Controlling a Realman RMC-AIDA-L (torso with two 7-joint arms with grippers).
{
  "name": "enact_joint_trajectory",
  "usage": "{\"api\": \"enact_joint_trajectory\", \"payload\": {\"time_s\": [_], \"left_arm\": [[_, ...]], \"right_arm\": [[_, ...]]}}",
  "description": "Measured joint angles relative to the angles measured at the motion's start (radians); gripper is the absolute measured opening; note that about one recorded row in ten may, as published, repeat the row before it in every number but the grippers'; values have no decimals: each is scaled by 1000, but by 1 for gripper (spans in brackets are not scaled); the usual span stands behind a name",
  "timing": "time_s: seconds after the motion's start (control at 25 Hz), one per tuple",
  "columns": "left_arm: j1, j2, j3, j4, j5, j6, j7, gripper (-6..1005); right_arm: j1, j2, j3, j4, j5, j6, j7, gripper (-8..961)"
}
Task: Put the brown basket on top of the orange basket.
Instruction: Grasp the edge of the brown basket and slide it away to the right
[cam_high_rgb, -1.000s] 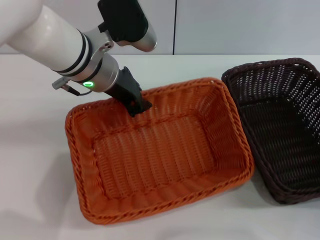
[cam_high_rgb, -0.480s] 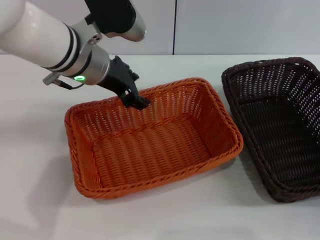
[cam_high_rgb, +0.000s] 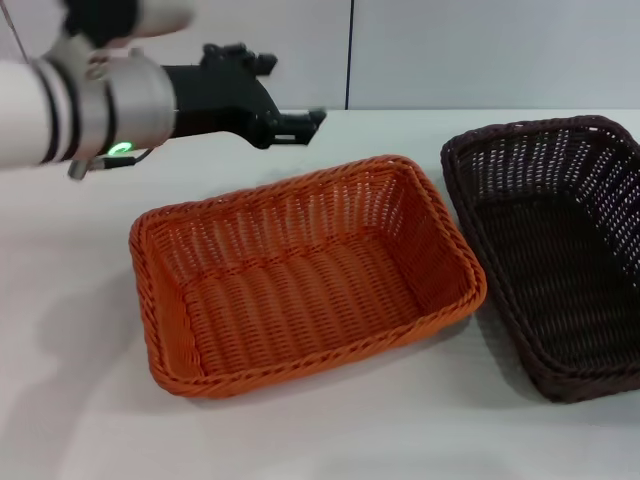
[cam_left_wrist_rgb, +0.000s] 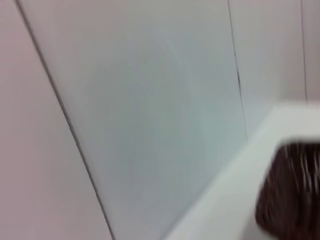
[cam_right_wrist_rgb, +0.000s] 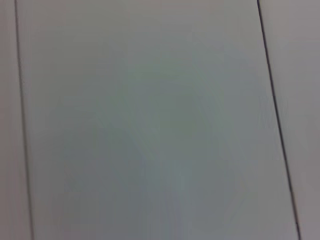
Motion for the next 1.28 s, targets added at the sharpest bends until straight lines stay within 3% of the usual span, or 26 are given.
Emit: {"api": "enact_joint_trajectory", "payload": {"time_s": [0.04, 0.12, 0.16, 0.24, 0.32, 0.36, 0.4, 0.48, 0.56, 0.6, 0.68, 0.76, 0.84, 0.88, 0.92, 1.12, 1.28], "left_arm": [[62, -1, 3, 1, -142, -59, 94, 831], [62, -1, 3, 1, -142, -59, 94, 840], [162, 0, 4, -33, -511, -100, 352, 844], [219, 0, 4, -79, -767, -76, 544, 847], [219, 0, 4, -79, -767, -76, 544, 846], [239, 0, 4, -98, -863, -61, 618, 845], [268, 0, 4, -173, -1056, 2, 788, 845], [275, 0, 4, -257, -1184, 71, 901, 843], [275, -1, 4, -302, -1241, 111, 951, 842], [266, -1, 0, -414, -1358, 205, 1057, 842], [249, 0, -2, -517, -1449, 279, 1143, 843], [230, 0, -3, -598, -1502, 327, 1190, 843], [211, 1, -3, -654, -1522, 356, 1210, 843], [205, 1, -4, -667, -1524, 361, 1215, 843], [196, 2, -5, -688, -1525, 367, 1227, 843], [188, 3, -5, -708, -1526, 367, 1235, 843], [179, 3, -8, -725, -1527, 362, 1235, 843]], "right_arm": [[-2, 1, -8, -10, 0, -13, 17, 824], [-9, 4, -24, -30, 0, -46, 31, 824], [-13, 5, -33, -37, 0, -66, 35, 824], [-25, 7, -48, -48, 0, -115, 56, 824], [-41, 5, -76, -87, 0, -171, 137, 825], [-44, 6, -83, -114, -1, -187, 189, 825], [-48, 5, -91, -157, 0, -205, 256, 825], [-61, 6, -159, -336, 0, -253, 485, 825], [-66, 6, -187, -390, -1, -263, 544, 824], [-71, 4, -223, -459, -1, -273, 630, 824], [-92, -15, -349, -676, -10, -282, 861, 824], [-97, -26, -384, -745, -28, -289, 929, 824], [-92, -51, -423, -876, -88, -324, 1035, 824], [-65, -78, -437, -984, -194, -404, 1103, 824], [-65, -78, -437, -984, -194, -404, 1103, 824], [62, -145, -409, -1139, -473, -724, 1133, 824], [116, -173, -400, -1200, -602, -797, 1137, 825]]}}
